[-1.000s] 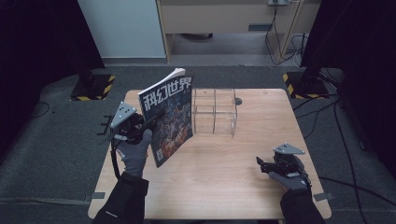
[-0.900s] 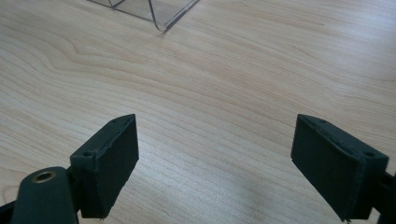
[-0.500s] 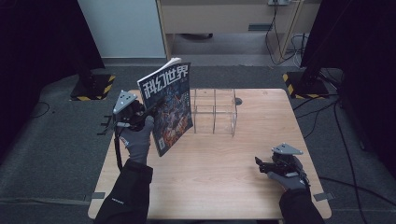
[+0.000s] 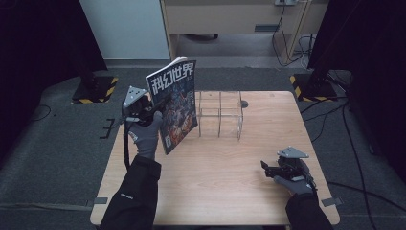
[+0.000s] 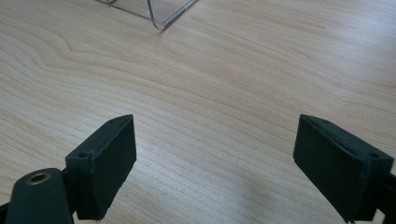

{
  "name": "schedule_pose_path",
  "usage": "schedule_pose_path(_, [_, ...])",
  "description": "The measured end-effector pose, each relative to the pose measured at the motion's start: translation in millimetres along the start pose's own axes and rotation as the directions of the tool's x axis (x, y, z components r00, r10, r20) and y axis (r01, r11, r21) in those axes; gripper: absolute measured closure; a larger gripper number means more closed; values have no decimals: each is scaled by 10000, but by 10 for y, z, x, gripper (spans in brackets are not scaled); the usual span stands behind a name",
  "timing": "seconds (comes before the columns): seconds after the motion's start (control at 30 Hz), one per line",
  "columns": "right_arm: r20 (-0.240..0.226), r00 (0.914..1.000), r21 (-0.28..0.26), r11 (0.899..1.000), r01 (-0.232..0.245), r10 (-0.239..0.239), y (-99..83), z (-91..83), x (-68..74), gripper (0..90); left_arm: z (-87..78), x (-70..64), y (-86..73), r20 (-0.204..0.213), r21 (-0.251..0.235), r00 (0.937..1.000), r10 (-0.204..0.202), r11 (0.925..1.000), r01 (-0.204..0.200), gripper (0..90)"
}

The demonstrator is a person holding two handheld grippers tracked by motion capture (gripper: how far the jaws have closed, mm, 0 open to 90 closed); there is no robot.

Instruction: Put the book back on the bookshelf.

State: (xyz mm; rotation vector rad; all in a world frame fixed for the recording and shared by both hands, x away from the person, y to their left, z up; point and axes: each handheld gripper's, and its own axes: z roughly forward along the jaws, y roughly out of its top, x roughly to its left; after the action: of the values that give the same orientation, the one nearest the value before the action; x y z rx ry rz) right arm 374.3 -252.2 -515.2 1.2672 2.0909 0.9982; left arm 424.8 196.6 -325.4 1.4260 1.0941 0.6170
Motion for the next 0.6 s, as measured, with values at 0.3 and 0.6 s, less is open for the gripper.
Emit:
schedule_pose_path(0.3, [29,9999,-4,9999,117,-117,4,22,1,133,93,72,-30,-214,-150,9996,-156,9998,153,820])
schedule_pose_path(0.6, [12,9999,4,9999,116,-116,6,24,-1,134,144,111,-36,-465,-584,9988,-150,9982,122,820])
